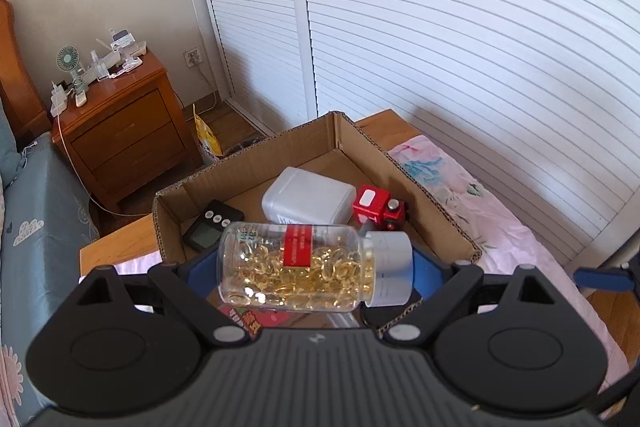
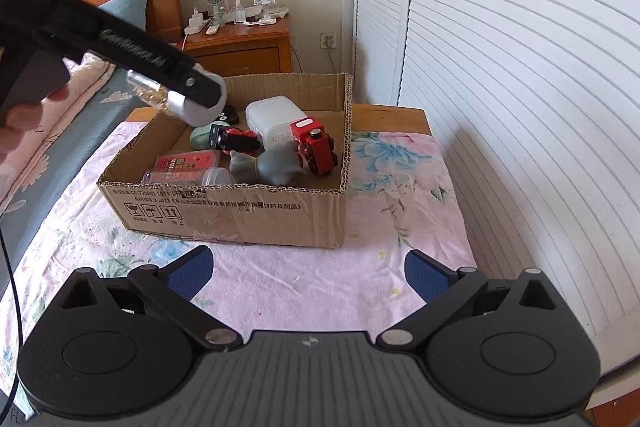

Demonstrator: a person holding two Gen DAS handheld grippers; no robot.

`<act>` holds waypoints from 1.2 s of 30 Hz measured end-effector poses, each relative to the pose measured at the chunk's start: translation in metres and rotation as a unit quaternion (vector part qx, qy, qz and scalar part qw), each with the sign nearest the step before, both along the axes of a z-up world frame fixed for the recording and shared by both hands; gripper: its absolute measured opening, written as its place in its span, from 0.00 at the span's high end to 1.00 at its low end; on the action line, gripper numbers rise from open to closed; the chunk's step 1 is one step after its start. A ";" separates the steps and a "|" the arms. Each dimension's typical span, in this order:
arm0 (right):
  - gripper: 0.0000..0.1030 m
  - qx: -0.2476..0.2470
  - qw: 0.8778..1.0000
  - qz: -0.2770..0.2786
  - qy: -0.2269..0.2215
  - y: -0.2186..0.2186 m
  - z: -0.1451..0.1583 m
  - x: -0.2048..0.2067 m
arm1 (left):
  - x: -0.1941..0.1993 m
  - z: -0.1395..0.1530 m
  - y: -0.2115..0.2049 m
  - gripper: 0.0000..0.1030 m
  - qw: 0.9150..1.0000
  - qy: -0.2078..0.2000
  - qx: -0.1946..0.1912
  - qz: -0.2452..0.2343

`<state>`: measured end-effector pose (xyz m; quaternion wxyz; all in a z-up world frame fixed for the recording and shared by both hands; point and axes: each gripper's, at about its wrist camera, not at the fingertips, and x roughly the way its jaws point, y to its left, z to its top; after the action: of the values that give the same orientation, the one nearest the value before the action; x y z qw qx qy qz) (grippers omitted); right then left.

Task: Organize rigid objects
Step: 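Carry train and capsule jar over cardboard box and open both tools, then withdraw both tools from the box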

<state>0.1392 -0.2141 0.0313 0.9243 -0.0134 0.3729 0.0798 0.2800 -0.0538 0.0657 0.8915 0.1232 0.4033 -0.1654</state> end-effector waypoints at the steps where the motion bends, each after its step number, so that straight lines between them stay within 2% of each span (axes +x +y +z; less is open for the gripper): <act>1: 0.00 0.002 1.000 -0.003 -0.001 -0.002 0.000 -0.002 | 0.007 -0.001 -0.006 0.10 1.000 0.004 0.004 -0.003; 11: 0.00 0.033 0.999 -0.032 -0.006 -0.032 0.000 -0.011 | 0.084 -0.022 -0.058 0.10 0.998 0.029 0.047 0.000; 19: 0.00 0.042 0.998 -0.052 -0.007 -0.049 -0.002 -0.008 | 0.132 -0.054 -0.081 0.10 0.995 0.050 0.085 0.008; 24: 0.00 0.039 0.997 -0.059 0.001 -0.053 -0.006 -0.004 | 0.144 -0.067 -0.079 0.09 0.995 0.072 0.069 0.023; 36: 0.00 0.041 0.998 -0.055 -0.001 -0.051 -0.006 -0.005 | 0.135 -0.052 -0.074 0.08 0.997 0.050 0.051 0.027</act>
<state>0.1338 -0.2647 0.0256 0.9276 0.0450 0.3684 0.0438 0.4155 -0.1277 0.0133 0.8670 0.1490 0.4584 -0.1268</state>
